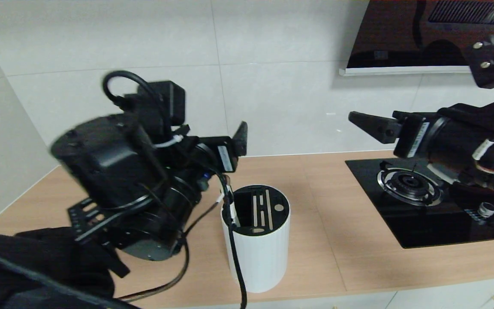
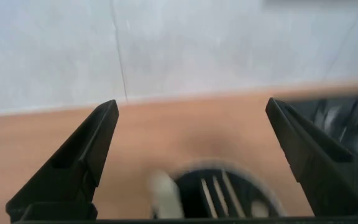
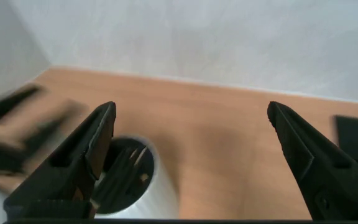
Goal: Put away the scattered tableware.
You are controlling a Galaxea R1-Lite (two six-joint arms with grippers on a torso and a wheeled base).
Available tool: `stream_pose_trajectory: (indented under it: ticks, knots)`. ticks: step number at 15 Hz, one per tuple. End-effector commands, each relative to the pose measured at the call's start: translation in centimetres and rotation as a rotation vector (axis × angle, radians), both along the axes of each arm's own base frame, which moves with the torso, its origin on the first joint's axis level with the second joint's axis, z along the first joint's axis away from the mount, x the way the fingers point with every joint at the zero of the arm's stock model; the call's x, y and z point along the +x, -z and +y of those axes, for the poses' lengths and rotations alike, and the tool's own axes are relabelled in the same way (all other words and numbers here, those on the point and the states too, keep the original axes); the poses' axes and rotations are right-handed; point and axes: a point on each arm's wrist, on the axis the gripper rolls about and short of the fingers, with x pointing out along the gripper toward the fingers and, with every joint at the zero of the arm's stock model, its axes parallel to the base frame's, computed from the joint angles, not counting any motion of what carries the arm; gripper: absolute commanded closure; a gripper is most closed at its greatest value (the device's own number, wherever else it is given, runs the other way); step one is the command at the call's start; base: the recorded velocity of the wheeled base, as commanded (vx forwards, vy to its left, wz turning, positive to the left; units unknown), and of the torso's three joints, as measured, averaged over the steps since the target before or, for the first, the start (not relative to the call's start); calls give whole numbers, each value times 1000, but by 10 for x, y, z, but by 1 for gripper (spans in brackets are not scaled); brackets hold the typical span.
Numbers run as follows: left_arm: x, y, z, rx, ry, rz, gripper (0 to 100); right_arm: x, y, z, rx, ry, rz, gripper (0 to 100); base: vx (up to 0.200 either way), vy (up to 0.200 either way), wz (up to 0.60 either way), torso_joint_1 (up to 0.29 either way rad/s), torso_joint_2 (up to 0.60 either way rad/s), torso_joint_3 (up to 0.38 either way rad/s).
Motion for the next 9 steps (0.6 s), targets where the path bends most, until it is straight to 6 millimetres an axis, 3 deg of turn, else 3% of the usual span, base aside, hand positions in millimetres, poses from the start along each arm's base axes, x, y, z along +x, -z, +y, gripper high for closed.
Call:
stream_pose_trajectory:
  ticks: [1,4,5,6,9]
  knots:
    - [-30,-55,54,-112,-18,-156,0,-39,-4,-45,10,62,-72,0,0,0,0,0,0,0]
    - [-41,-62,101,-92,-81,-199,0,-84,-6,-87,-11,170,-179,0,0,0,0,0,0,0]
    - [-45,-62,106,-90,-86,-200,0,-92,-7,-91,-5,176,-193,0,0,0,0,0,0,0]
    - [-64,-62,120,-91,-103,-207,0,-122,-7,-104,9,177,-225,0,0,0,0,0,0,0]
    - [-120,-46,158,-45,-144,-148,0,-177,12,-129,-14,227,-188,0,0,0,0,0,0,0]
